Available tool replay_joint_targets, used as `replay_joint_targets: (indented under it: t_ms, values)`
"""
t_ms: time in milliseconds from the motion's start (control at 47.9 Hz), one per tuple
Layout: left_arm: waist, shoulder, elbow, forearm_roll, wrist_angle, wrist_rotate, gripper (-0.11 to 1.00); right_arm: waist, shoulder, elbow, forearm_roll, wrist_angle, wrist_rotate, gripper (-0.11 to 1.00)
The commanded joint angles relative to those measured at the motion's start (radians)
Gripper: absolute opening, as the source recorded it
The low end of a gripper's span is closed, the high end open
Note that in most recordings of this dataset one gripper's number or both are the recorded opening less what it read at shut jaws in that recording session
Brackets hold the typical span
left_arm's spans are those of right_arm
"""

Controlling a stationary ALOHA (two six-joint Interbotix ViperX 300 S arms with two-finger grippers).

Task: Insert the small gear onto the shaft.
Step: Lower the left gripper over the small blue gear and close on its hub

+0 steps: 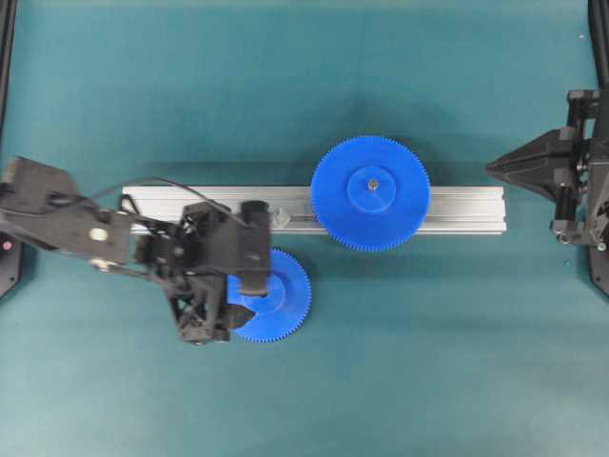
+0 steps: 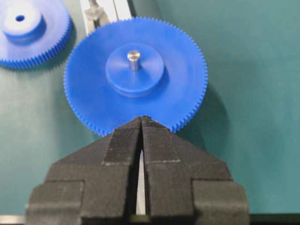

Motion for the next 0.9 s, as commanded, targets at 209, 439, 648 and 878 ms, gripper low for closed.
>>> replay_joint_targets:
  t_ms: [209,439,648,878]
  values:
    - [-0.005,0.092,-0.103,0.003,0.067,0.003,0.92,-0.002,-0.009,-0.006,0.002,-0.005,0.008,0.05]
    - [-0.003,0.112,-0.110,0.003,0.067,0.002,0.92,-0.003,-0.014,0.003,0.002,-0.003,0.009,0.05]
    - [-0.005,0.137,-0.115,0.003,0.069,-0.002,0.92,-0.003,-0.044,0.015,0.003,-0.003,0.011,0.05]
    - [-0.003,0.153,-0.130,0.003,0.069,-0.008,0.92,-0.003,-0.087,0.031,0.003,0.006,0.012,0.05]
